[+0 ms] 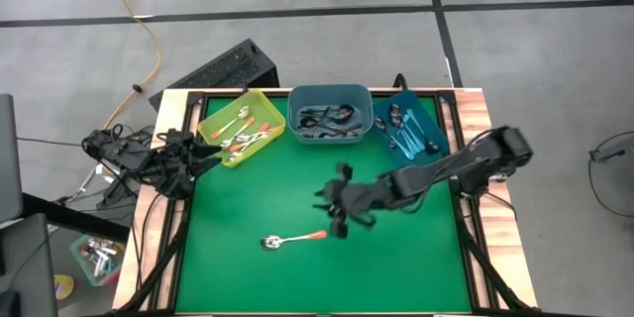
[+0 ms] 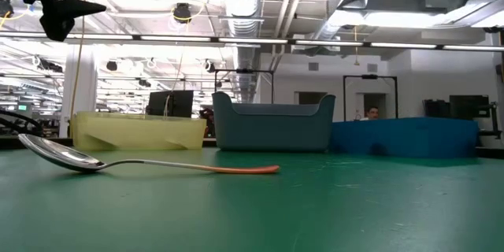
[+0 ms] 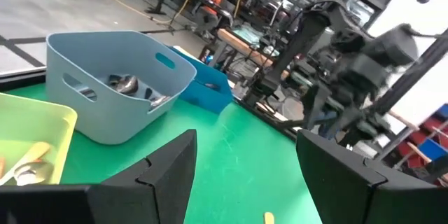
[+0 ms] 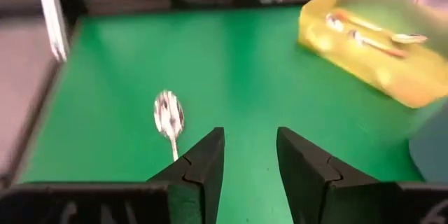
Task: Sort silverware by color (type)
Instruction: Put the orange spoon into the yellow bin
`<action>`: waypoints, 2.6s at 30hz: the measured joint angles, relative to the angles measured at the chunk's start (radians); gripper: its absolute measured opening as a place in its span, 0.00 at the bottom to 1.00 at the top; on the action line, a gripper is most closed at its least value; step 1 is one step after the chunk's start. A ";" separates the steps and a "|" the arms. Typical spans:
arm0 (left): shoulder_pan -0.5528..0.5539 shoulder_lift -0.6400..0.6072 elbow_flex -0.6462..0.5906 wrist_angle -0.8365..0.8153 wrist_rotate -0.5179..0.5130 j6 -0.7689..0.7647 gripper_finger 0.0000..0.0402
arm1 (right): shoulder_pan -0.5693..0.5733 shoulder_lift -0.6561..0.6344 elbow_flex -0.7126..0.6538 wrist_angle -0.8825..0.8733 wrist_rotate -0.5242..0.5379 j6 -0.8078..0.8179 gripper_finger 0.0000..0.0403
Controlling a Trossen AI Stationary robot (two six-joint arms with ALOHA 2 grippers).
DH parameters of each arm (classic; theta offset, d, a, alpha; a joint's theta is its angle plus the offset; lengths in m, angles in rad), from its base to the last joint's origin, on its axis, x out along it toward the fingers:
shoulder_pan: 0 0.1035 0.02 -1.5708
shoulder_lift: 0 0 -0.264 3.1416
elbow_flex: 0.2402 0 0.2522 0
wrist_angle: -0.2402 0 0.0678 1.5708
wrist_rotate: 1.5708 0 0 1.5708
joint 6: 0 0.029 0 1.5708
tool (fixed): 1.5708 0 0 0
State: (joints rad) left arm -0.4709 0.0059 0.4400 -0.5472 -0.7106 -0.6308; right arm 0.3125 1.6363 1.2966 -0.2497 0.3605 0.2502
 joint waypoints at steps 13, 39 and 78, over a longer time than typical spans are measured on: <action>0.000 0.000 0.000 -0.002 0.025 0.007 0.57 | 0.090 0.452 0.543 -0.345 0.011 -0.049 0.40; 0.000 0.000 0.000 -0.048 0.024 -0.006 0.57 | 0.017 0.689 0.586 -0.242 -0.095 -0.041 0.62; 0.000 0.000 0.000 -0.048 -0.022 -0.019 0.57 | 0.010 0.762 0.587 -0.339 -0.178 0.209 0.02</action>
State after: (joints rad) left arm -0.4709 0.0061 0.4404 -0.5949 -0.7328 -0.6498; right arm 0.3226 2.3984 1.8833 -0.5892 0.1828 0.4592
